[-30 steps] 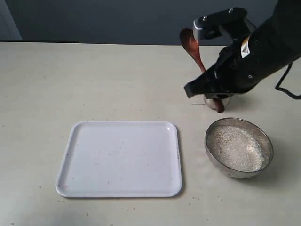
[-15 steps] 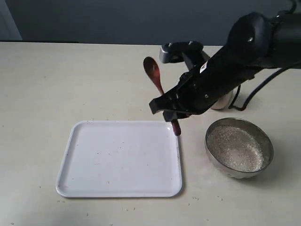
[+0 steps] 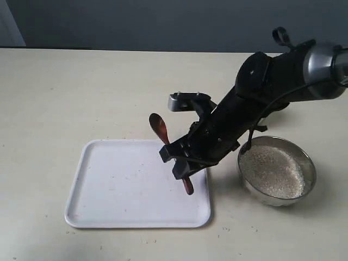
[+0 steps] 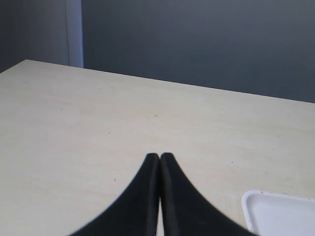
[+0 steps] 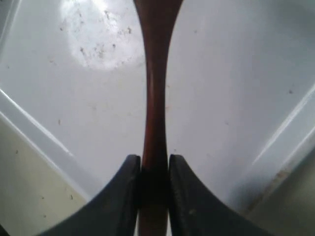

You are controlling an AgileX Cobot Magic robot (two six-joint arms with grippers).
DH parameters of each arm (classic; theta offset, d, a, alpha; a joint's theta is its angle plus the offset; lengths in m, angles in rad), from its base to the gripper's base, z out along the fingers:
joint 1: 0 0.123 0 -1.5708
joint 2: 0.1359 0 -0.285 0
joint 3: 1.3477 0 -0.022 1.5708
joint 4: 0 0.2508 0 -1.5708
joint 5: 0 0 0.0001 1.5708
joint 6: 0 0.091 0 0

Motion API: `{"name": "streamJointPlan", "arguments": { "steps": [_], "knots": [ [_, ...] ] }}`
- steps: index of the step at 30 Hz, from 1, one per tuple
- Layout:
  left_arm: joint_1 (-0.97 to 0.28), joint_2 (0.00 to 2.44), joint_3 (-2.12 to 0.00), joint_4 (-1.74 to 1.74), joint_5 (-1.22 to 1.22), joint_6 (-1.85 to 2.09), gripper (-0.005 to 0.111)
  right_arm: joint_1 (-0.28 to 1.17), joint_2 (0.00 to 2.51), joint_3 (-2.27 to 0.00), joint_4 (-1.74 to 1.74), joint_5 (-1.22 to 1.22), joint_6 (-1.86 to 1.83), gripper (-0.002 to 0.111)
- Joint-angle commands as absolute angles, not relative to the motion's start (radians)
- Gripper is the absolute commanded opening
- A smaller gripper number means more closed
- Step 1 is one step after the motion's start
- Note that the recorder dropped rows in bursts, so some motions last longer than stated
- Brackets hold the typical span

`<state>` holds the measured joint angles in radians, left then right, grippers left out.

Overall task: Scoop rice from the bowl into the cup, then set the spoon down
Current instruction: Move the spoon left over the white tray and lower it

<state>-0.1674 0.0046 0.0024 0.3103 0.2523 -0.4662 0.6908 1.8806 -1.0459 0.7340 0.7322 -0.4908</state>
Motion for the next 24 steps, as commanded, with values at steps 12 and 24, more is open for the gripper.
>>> {"name": "streamJointPlan", "arguments": {
  "steps": [12, 24],
  "knots": [
    [-0.171, 0.0, 0.0, 0.308, 0.239, -0.469, 0.001, 0.768, 1.895, -1.044, 0.704, 0.824, -0.505, -0.001],
    [-0.171, 0.0, 0.0, 0.308, 0.239, -0.469, 0.001, 0.77, 1.895, -1.044, 0.698, 0.839, -0.501, 0.028]
  ]
}}
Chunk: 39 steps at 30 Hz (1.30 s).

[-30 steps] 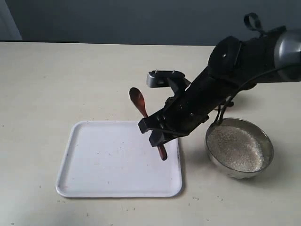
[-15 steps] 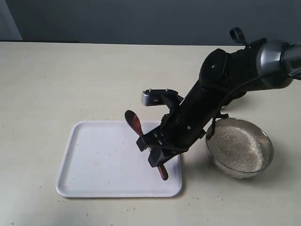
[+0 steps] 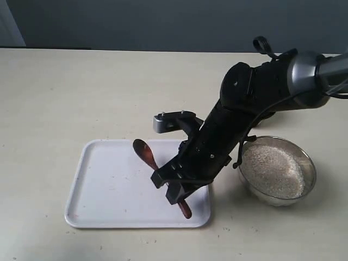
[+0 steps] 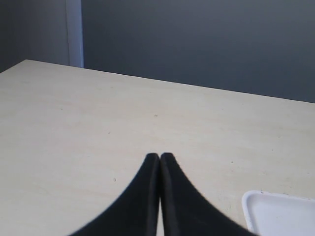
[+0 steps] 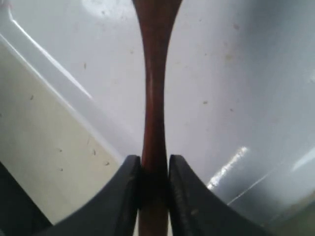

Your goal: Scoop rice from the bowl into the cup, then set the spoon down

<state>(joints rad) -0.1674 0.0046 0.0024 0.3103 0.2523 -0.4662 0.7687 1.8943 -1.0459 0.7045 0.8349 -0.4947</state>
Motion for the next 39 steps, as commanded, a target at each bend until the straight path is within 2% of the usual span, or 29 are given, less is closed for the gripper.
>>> {"name": "streamJointPlan", "arguments": {
  "steps": [1, 11, 18, 22, 26, 31, 39],
  "knots": [
    [-0.171, 0.0, 0.0, 0.308, 0.239, -0.469, 0.001, 0.77, 1.895, -1.044, 0.698, 0.839, -0.498, 0.028],
    [-0.171, 0.0, 0.0, 0.308, 0.239, -0.469, 0.001, 0.77, 1.887, -1.044, 0.712, 0.847, -0.489, 0.028],
    [-0.171, 0.0, 0.0, 0.308, 0.239, -0.469, 0.001, 0.768, 1.725, -1.044, 0.669, 0.811, -0.472, 0.019],
    [-0.171, 0.0, 0.0, 0.308, 0.239, -0.469, 0.001, 0.768, 1.583, -1.044, 0.462, 0.673, -0.306, -0.001],
    [-0.171, 0.0, 0.0, 0.308, 0.239, -0.469, 0.001, 0.768, 1.429, -1.044, 0.112, 0.575, 0.0, -0.001],
    [-0.171, 0.0, 0.0, 0.308, 0.239, -0.469, 0.001, 0.768, 1.256, -1.044, -0.285, 0.593, 0.278, -0.001],
    [-0.171, 0.0, 0.0, 0.308, 0.239, -0.469, 0.001, 0.768, 1.17, -1.044, -0.393, 0.619, 0.338, -0.001]
  ]
}}
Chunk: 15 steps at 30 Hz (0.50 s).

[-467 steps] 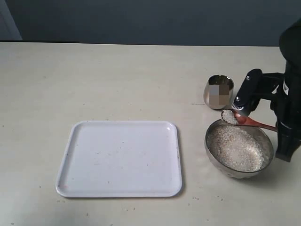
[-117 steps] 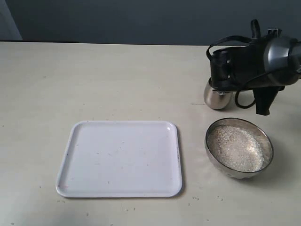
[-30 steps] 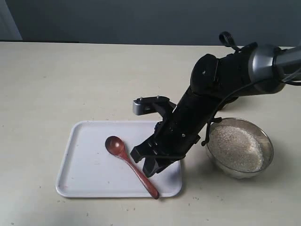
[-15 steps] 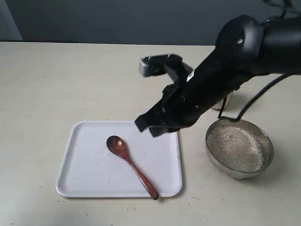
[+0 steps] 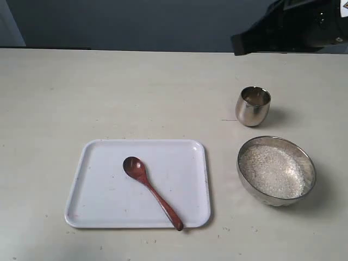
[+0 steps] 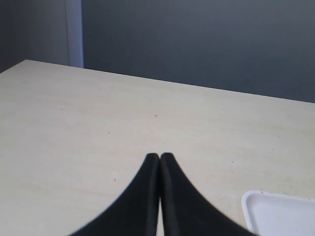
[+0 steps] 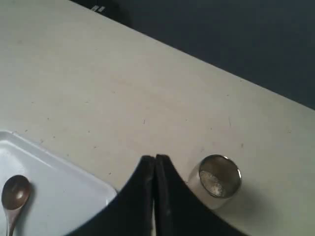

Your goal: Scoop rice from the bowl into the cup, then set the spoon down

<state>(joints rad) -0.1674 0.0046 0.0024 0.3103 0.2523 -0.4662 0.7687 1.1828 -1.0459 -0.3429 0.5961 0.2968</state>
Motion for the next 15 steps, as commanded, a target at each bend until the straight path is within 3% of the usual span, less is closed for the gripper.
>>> {"name": "streamJointPlan", "arguments": {
  "steps": [1, 9, 15],
  "knots": [
    [-0.171, 0.0, 0.0, 0.308, 0.239, -0.469, 0.001, 0.768, 1.17, -1.044, -0.389, 0.612, 0.343, -0.001],
    [-0.171, 0.0, 0.0, 0.308, 0.239, -0.469, 0.001, 0.768, 1.172, -1.044, -0.341, 0.57, 0.419, -0.001],
    [-0.171, 0.0, 0.0, 0.308, 0.239, -0.469, 0.001, 0.768, 1.172, -1.044, -0.573, 0.659, 0.455, -0.001]
  ]
}}
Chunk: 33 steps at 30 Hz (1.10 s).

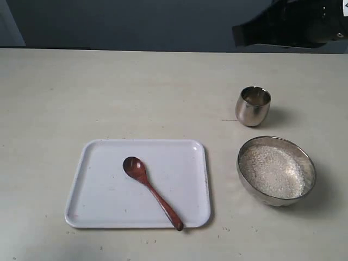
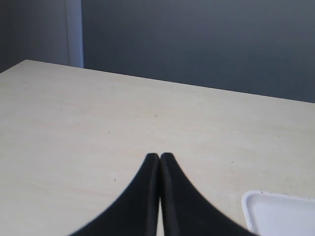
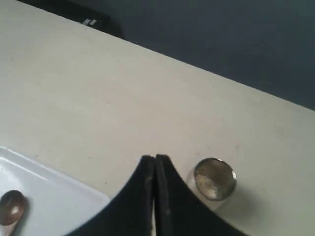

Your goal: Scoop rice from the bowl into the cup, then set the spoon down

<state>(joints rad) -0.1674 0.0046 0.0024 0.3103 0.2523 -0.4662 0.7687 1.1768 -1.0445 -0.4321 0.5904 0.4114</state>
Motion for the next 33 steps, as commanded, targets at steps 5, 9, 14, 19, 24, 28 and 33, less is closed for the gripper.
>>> {"name": "streamJointPlan", "arguments": {
  "steps": [5, 9, 14, 19, 24, 28, 33],
  "knots": [
    [-0.171, 0.0, 0.0, 0.308, 0.239, -0.469, 0.001, 0.728, 1.172, -1.035, -0.777, 0.689, 0.689, -0.001],
    [-0.171, 0.0, 0.0, 0.308, 0.239, -0.469, 0.001, 0.572, 1.165, -0.979, -0.728, 0.517, 0.69, -0.001],
    [-0.171, 0.0, 0.0, 0.308, 0.239, -0.469, 0.001, 0.348, 1.085, -0.798, -0.686, 0.185, 0.688, -0.001],
    [-0.171, 0.0, 0.0, 0.308, 0.239, -0.469, 0.001, 0.162, 0.87, -0.583, -0.639, 0.1, 0.688, -0.001],
    [-0.171, 0.0, 0.0, 0.308, 0.239, -0.469, 0.001, 0.049, 0.598, -0.357, -0.617, 0.096, 0.688, -0.001],
    [-0.171, 0.0, 0.0, 0.308, 0.239, -0.469, 0.001, -0.037, 0.31, -0.125, -0.549, 0.071, 0.688, -0.001],
    [-0.171, 0.0, 0.0, 0.308, 0.239, -0.469, 0.001, -0.058, 0.104, 0.0, -0.548, 0.0, 0.688, -0.001]
  ]
}}
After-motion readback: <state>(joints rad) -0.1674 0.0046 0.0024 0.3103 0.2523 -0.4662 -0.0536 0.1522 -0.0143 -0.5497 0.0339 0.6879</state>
